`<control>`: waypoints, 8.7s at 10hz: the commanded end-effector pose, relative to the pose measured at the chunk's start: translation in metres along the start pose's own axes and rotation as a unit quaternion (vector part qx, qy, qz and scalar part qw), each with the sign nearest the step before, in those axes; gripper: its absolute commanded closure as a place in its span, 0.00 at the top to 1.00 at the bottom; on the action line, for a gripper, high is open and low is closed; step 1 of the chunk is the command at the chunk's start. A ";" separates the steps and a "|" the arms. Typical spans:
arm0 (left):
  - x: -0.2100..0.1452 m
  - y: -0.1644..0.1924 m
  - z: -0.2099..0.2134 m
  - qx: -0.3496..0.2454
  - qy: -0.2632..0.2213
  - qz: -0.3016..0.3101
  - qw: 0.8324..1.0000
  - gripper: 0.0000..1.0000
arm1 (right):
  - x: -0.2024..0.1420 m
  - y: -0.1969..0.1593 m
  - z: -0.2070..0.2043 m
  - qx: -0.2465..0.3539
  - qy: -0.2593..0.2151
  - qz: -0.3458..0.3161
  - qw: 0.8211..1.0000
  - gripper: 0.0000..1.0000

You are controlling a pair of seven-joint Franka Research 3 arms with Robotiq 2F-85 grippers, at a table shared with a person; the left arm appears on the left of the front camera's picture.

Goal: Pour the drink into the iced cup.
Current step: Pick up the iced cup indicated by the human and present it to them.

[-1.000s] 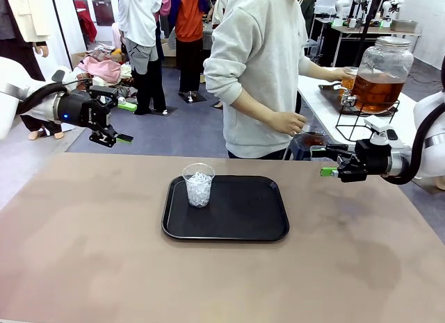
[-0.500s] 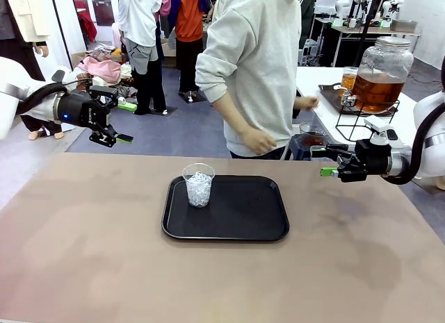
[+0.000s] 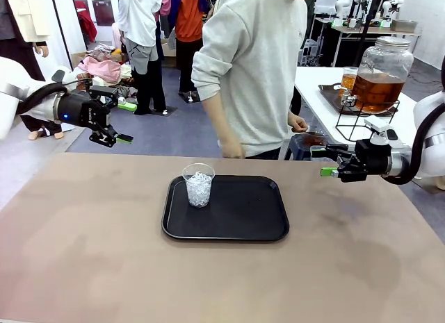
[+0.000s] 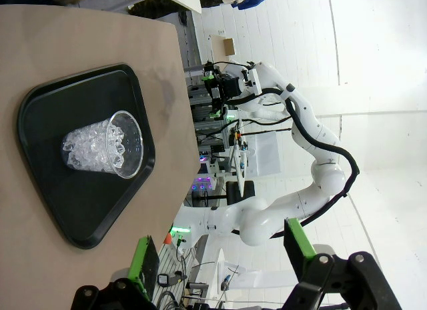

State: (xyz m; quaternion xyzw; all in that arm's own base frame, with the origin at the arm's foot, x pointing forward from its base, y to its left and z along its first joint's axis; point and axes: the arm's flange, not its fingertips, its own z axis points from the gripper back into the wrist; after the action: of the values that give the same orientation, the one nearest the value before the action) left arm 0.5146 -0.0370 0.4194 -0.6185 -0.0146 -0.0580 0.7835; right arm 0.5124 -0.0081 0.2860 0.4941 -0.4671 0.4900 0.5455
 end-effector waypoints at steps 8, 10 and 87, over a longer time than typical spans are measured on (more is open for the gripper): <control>-0.002 -0.003 -0.001 -0.004 -0.003 -0.001 1.000 1.00 | 0.003 -0.001 0.000 -0.002 0.004 0.002 1.000 1.00; -0.002 -0.003 -0.001 -0.004 -0.003 -0.001 1.000 1.00 | 0.003 -0.001 0.000 -0.002 0.004 0.002 1.000 1.00; -0.001 0.180 -0.166 0.009 -0.090 -0.678 0.729 1.00 | 0.003 -0.001 0.000 -0.002 0.004 0.002 1.000 1.00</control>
State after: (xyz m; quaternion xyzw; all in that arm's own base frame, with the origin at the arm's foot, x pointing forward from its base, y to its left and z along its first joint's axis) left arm 0.5228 -0.1499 0.2108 -0.4538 -0.4826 -0.5181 0.5411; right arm 0.5126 -0.0081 0.2862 0.4939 -0.4672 0.4902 0.5455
